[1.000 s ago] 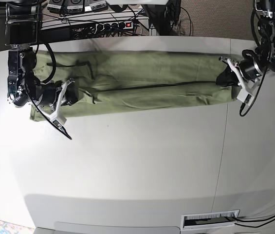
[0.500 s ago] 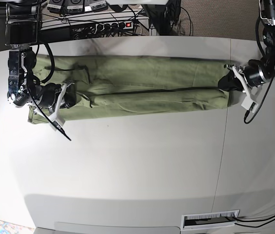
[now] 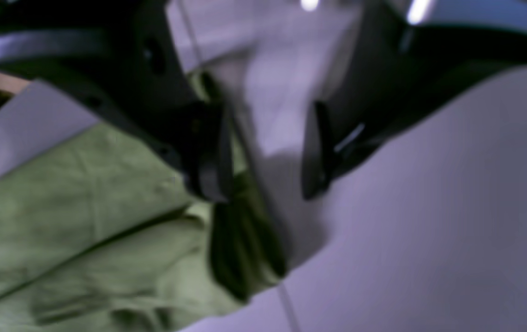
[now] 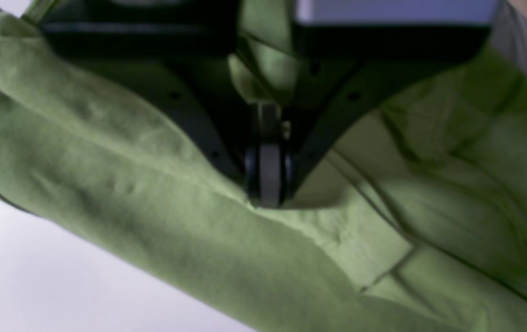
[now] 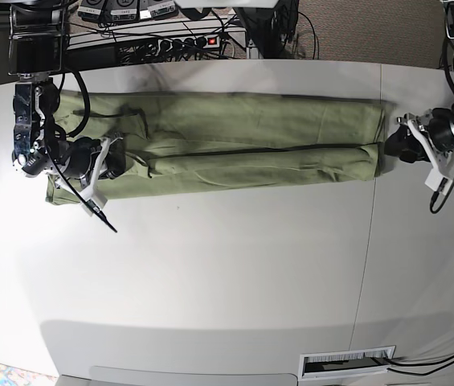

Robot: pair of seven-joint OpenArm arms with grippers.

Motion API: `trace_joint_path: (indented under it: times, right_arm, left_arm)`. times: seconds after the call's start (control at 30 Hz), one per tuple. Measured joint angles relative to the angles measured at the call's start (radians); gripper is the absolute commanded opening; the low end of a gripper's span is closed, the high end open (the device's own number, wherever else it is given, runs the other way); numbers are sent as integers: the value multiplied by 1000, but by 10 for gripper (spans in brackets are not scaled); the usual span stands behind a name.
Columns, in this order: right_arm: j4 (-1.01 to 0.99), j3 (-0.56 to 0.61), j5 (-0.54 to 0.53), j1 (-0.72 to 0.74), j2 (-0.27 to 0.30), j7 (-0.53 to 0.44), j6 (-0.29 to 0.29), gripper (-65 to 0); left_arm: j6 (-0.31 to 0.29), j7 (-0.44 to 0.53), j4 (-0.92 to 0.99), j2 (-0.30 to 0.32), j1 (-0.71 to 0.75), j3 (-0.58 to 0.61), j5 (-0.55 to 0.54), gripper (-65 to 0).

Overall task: Fold the T-shirt properly
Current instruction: 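Release and regrasp the strip end with the left gripper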

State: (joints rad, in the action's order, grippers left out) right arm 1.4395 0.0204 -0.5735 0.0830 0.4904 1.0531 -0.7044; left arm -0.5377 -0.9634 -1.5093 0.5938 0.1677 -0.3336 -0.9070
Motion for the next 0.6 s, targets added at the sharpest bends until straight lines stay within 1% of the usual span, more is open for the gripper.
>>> trace_joint_path:
  times: [0.03,0.1,0.17,0.2,0.23,0.33,0.37,0.4,0.5,0.6]
  right_arm:
    - [0,0,0,0,0,0,0,-650]
    - [0,0,0,0,0,1,0,-650]
    - [0,0,0,0,0,1,0,-650]
    - [0,0,0,0,0,1,0,-650]
    - [0,0,0,0,0,1,0,-650]
    - [0,0,0,0,0,1,0,-650]
    - [0,0,0,0,0,1,0,-650]
    - [0,0,0,0,0,1,0,-650]
    - [0,0,0,0,0,1,0,-650]
    - [0,0,0,0,0,1,0,-650]
  left_arm:
    - [10,2,18,0,-1,0,0,-378]
    - [10,-3,58,-1,1,0,-19,-378]
    - [9,-7,103,0,-3,0,-93,-378]
    - [-2,-20,124,0,-11,-1,-126,-378]
    - [-12,-40,146,0,-22,-1,-159,-378]
    - [-13,-88,201,0,-51,-1,-241,-378]
    - [-32,-105,217,-1,-61,-1,-261,-378]
    - [-32,-121,233,0,-69,-1,-281,-378]
    - [-36,-137,262,-1,-80,-1,-319,-378]
    - [-40,-137,270,-1,-79,-1,-326,-378]
